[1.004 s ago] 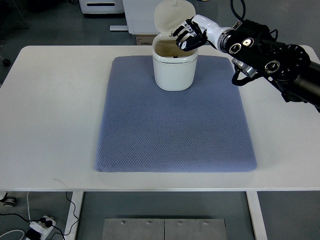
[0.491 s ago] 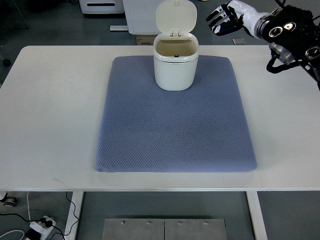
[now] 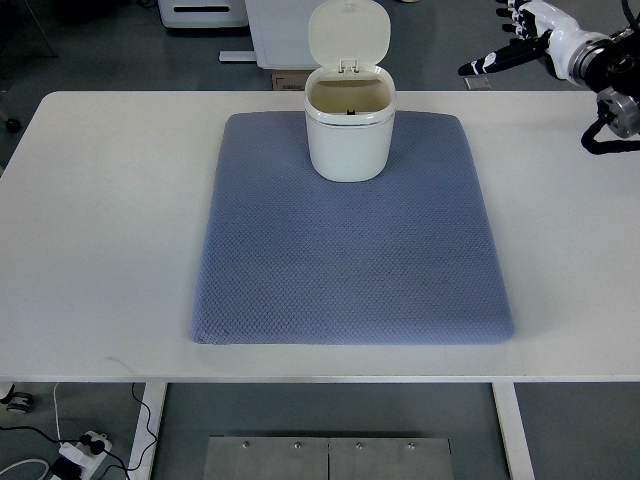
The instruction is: Put lemon in trash with right hand
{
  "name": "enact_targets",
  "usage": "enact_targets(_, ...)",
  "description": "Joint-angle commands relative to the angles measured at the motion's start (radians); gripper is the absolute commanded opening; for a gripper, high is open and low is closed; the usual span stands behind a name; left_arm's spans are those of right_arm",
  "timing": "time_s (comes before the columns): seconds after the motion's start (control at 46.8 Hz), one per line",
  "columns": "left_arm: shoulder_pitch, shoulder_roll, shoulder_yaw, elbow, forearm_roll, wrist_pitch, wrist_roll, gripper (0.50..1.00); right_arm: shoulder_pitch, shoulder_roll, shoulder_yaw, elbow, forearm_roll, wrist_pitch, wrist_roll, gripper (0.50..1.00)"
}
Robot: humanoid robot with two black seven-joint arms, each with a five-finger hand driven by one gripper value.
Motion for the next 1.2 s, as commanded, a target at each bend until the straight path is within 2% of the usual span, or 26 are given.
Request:
enact_targets(0.0,0.000,0.000,0.000,-0.001,-0.001,0.000,0.000,1.000,-0.033,-0.006,0.054,0.000,0.000,0.001,0.001,1.000)
enact_targets(0.406,0.000,0.000,0.000,0.000,0.001,0.000,0.000,1.000,-0.194,-0.021,0.390,0.011,0.001,0.030,0.001,1.000)
enact_targets(0.833,0.000,0.000,0.000,0.000,0.001,0.000,0.000,1.000,-0.373,-0.018,0.628,0.041,0.001,0.060,0.001,1.000)
enact_targets(1.174,0.000,0.000,0.000,0.000,-0.001,0.000,0.000,1.000,-0.550,0.031,0.838,0.207,0.032,0.057,0.002,1.000)
